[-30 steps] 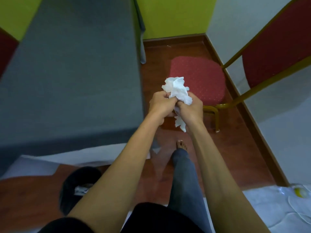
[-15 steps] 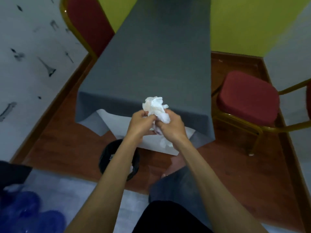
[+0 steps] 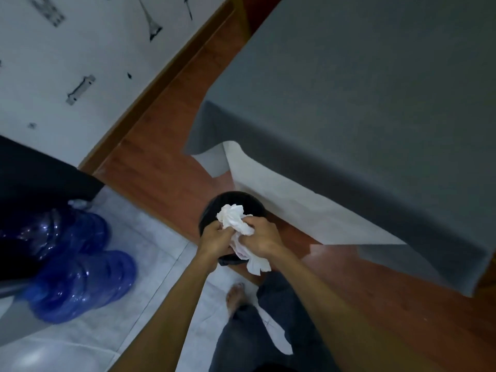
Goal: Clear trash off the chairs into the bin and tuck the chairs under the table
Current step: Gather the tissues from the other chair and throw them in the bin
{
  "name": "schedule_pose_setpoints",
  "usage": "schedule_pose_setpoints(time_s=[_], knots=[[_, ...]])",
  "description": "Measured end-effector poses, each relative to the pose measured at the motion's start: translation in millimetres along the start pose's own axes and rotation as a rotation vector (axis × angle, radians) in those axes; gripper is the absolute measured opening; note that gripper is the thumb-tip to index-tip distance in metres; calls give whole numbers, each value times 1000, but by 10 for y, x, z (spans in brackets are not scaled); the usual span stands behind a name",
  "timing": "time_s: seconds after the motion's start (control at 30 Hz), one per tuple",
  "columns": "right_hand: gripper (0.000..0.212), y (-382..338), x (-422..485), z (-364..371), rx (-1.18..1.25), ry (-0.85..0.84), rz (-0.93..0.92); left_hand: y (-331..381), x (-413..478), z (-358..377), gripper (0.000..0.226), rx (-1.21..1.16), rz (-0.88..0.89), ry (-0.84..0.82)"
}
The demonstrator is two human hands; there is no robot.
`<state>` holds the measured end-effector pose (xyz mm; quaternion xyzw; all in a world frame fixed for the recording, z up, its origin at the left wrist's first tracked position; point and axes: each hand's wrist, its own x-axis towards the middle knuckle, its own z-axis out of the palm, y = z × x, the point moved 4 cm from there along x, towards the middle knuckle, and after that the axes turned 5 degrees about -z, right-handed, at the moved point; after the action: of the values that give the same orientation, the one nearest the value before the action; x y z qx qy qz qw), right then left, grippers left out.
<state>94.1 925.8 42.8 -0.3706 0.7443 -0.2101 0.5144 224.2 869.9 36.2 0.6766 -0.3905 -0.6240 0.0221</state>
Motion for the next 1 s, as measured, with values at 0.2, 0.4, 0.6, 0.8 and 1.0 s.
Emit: schedule_pose_setpoints(time_s=[0.2,0.4,0.6,0.8,1.0], knots=[[28,577,900,691,-70,-31,31,-636,1079,-50,26,93,19,-28],[62,1279,1763,1339,-272,-197,59,-1237,2100,-51,32,369,18,-51],[67,1474,1809,1437,-424,-131,102,-1365,2278,6,36,529,43,-106],[63,1069,1076,1080,-325,-14,145,-865,1507,14,50,653,119,-166],[48,441,0,483,-192,182,89,-206,298,193,39,780,355,-230]])
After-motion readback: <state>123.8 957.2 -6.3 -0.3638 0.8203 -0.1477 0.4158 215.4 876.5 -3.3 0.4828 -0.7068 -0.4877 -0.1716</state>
